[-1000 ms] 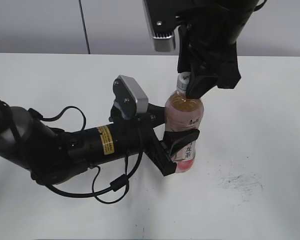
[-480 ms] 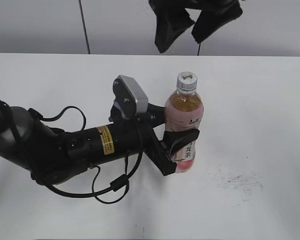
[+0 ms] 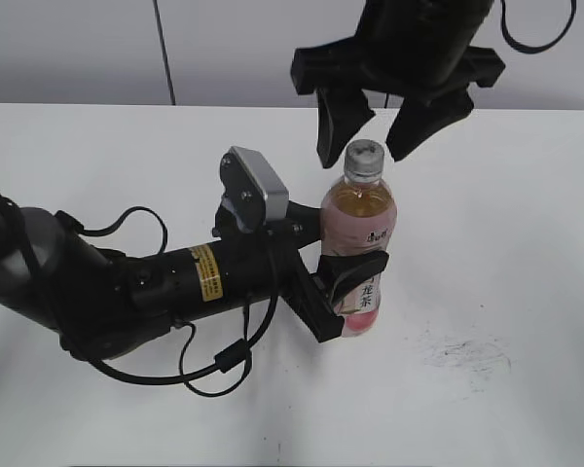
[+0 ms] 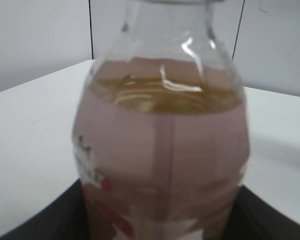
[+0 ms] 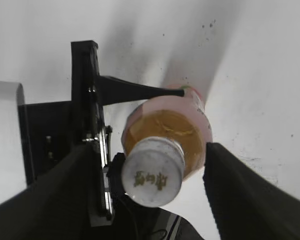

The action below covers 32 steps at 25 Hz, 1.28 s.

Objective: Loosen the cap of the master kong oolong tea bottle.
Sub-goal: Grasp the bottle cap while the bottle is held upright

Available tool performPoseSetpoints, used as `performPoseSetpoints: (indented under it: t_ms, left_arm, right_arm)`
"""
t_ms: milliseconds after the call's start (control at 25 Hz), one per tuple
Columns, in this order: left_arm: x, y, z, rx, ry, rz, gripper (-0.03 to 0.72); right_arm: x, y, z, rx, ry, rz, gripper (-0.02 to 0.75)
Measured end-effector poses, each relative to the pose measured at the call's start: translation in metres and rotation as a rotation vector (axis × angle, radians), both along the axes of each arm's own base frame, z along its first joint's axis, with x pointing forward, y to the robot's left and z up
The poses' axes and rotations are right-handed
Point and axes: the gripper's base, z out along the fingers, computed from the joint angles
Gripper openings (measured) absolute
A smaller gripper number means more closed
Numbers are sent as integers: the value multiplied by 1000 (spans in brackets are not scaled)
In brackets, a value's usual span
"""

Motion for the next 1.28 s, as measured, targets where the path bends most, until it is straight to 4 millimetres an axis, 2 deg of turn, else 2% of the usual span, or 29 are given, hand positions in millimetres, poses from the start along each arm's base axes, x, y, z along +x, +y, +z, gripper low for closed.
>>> performPoseSetpoints:
  t_ms: [240, 320, 440, 560, 720, 840, 880, 1000, 1120, 1280]
  left_arm:
    - [1, -1, -3, -15, 1, -1, 396]
    - [1, -1, -3, -15, 1, -1, 396]
    - [1, -1, -2, -15, 1, 0, 396]
    - [1, -1, -2, -15, 1, 1, 396]
    - [1, -1, -2, -15, 1, 0, 396]
    - [1, -1, -2, -15, 1, 0, 396]
    - [1, -1, -2, -15, 1, 0, 396]
    - [1, -1, -2, -15, -1, -1, 396]
    - [1, -1, -2, -14, 0, -1, 396]
    - [1, -1, -2, -14, -1, -1, 396]
  right_arm:
    - [-1, -1, -2, -10, 4, -2, 504]
    - [0, -2, -1, -15, -2, -2, 444]
    - [0, -3, -1, -32, -17, 23, 265]
    - [0, -3, -1, -51, -43, 123, 270]
    - [0, -3, -1, -96, -110, 387, 270]
    - [0, -3, -1, -164, -211, 787, 269]
    - [0, -3, -1, -195, -258, 976, 269]
    - [0, -3, -1, -251, -341, 1316, 269]
    - [0, -3, -1, -270, -366, 1414, 269]
    - [0, -3, -1, -273, -368, 1422, 269]
